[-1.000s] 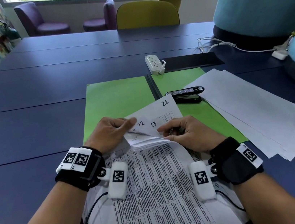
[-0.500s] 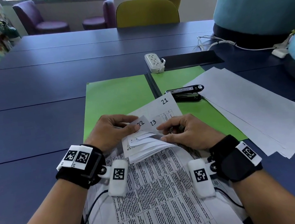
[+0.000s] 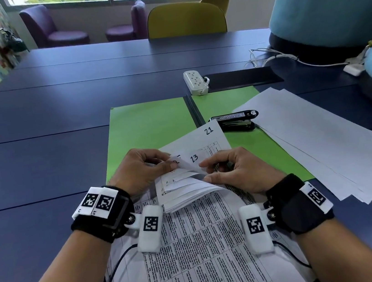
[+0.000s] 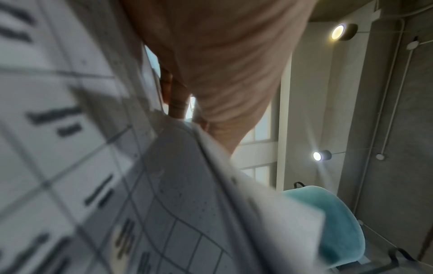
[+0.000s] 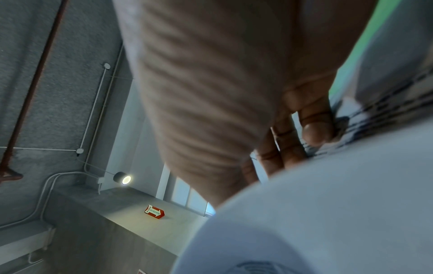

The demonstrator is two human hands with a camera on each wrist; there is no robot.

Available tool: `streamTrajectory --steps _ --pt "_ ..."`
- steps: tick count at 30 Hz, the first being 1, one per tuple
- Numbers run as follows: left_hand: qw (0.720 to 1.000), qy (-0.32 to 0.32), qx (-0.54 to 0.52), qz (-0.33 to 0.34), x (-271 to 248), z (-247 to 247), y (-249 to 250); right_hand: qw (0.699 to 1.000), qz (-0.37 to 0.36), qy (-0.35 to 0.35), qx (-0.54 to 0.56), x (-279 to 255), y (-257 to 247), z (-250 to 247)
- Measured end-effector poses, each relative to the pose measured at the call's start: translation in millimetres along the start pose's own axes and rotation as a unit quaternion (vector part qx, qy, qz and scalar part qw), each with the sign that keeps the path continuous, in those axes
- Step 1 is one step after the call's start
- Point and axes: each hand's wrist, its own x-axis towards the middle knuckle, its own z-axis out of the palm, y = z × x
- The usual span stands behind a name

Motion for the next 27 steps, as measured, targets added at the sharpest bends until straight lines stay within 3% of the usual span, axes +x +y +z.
streamTrajectory --steps 9,18,27 --pt "0.999 -0.012 0.027 0.029 4.4 1.5 -4.7 1.0 -0.004 -0.001 0.012 0.0 -0.1 0.6" --pt "0.996 -0.011 0.087 0.013 4.8 -2.5 -2.3 1.0 -0.014 -0.003 -0.006 1.8 1.9 0.7" --pt "0.997 -0.015 0.069 0.014 8.1 -7.8 -10.1 1.0 -0.015 -0.001 0.019 2.3 4.1 1.2"
